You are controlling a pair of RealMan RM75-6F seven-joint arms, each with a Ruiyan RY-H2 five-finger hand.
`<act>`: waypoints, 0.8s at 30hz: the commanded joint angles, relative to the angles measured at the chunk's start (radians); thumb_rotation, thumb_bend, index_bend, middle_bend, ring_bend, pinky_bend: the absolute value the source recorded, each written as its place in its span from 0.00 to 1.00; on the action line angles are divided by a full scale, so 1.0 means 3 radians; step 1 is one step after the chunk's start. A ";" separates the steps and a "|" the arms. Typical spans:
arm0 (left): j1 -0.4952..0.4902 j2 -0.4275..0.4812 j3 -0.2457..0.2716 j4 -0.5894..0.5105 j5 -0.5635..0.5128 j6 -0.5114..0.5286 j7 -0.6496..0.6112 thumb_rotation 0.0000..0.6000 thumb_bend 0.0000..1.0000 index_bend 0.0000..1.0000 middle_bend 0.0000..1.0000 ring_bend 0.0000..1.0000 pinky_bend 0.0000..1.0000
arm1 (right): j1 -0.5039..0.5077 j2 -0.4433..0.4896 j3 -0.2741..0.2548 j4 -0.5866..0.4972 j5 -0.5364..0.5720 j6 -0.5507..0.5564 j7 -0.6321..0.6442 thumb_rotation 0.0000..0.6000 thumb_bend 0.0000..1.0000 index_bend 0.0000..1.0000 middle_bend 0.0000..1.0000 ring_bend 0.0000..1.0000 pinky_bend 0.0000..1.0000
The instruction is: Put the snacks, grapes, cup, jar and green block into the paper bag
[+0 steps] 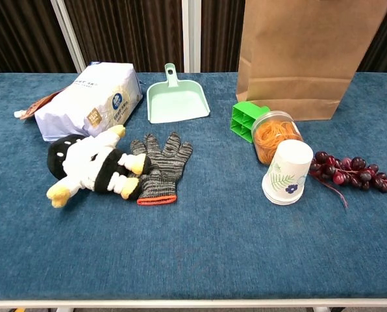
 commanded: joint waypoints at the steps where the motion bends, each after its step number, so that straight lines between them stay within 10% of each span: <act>1: 0.0002 -0.0004 0.0002 0.0005 0.0003 0.0002 -0.0004 1.00 0.05 0.25 0.20 0.12 0.15 | 0.0037 -0.0014 -0.0046 0.0004 0.0054 0.0043 -0.0021 1.00 0.15 0.01 0.18 0.08 0.31; 11: 0.0002 -0.0019 0.0004 0.0035 0.0013 0.0000 -0.0033 1.00 0.05 0.25 0.20 0.12 0.15 | -0.0300 0.0061 0.0057 -0.0344 -0.0291 0.0741 0.0017 1.00 0.12 0.00 0.10 0.00 0.20; 18: -0.0012 -0.0016 -0.0002 0.0028 0.0040 0.0006 -0.0021 1.00 0.05 0.25 0.20 0.12 0.15 | -0.1012 0.0269 -0.0005 -0.1029 -0.1672 0.1564 0.0509 1.00 0.08 0.03 0.24 0.07 0.26; 24: -0.0006 -0.0013 0.0010 0.0017 0.0072 0.0031 -0.0013 1.00 0.05 0.25 0.20 0.12 0.15 | -0.1337 0.0403 -0.0441 -0.1056 -0.2851 0.1969 0.1229 1.00 0.06 0.12 0.34 0.17 0.36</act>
